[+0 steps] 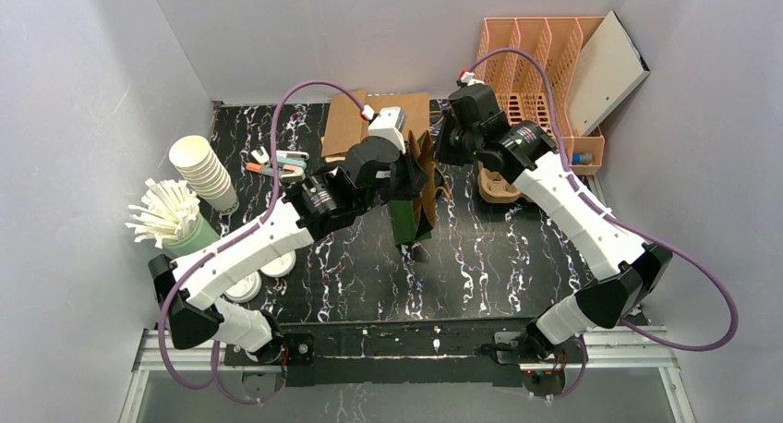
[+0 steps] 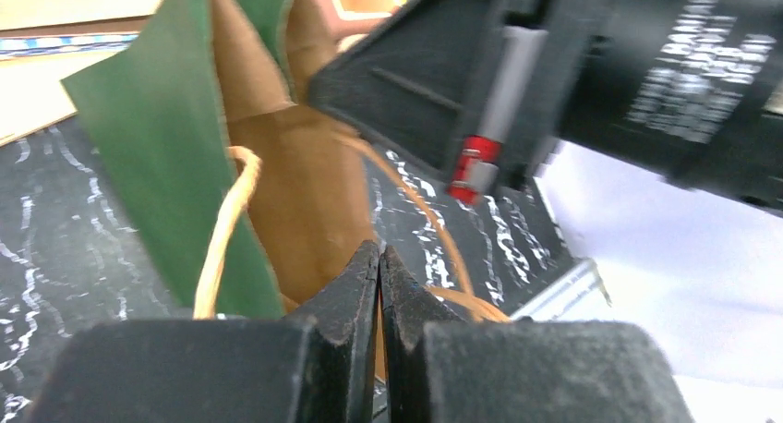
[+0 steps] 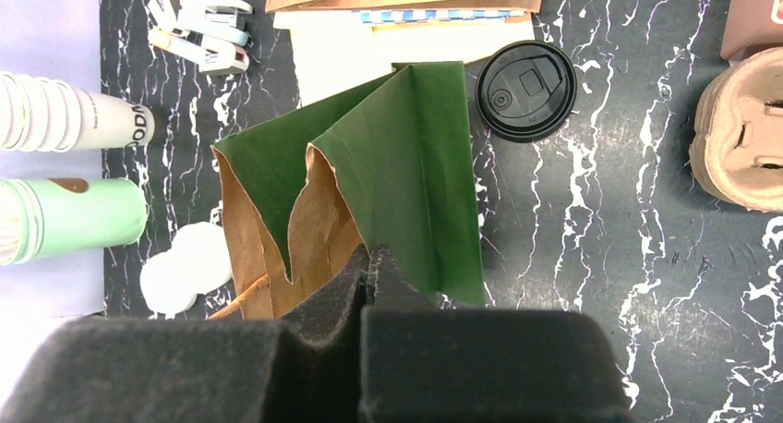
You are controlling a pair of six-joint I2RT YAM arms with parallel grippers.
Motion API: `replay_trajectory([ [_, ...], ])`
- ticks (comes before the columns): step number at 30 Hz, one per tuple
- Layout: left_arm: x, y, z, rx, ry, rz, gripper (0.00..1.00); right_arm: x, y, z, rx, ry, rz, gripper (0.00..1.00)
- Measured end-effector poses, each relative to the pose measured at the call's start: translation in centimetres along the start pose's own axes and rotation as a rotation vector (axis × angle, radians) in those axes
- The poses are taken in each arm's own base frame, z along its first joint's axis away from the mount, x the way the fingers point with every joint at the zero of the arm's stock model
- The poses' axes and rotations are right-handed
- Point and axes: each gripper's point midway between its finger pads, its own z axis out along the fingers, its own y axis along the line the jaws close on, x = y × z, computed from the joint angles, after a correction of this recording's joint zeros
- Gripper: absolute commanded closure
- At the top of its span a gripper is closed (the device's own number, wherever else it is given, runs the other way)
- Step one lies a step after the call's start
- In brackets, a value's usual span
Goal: Pack the takeout coffee
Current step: Open the takeout bag.
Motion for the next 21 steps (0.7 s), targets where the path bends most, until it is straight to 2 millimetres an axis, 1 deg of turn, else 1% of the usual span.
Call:
replay_trajectory([
  [2,0.1,1.2,0.4,-0.055,-0.016,0.007,1.0,-0.1,0.1,-0.2,-0.004,-0.005,0.004,0.99],
  [6,0.4,2.6,1.6,-0.127,-0.031,0.025,1.0,-0.3,0.2,-0.5,-0.012,-0.015,0.011,0.99],
  [12,3.4,5.5,5.1,-0.268,0.036,0.085,1.0,-0.6,0.4,-1.1,-0.023,-0.028,0.02,0.99],
  [14,4.1,6.3,5.8,-0.306,0.057,0.11,1.0,-0.7,0.4,-1.3,-0.025,-0.031,0.02,0.99],
  [17,4.5,7.2,6.1,-0.348,0.071,0.149,1.0,-0.6,0.3,-1.5,-0.03,-0.035,0.022,0.99],
  [21,4.0,7.6,5.9,-0.362,0.067,0.204,1.0,-0.8,0.5,-1.9,-0.042,-0.04,0.026,0.99],
])
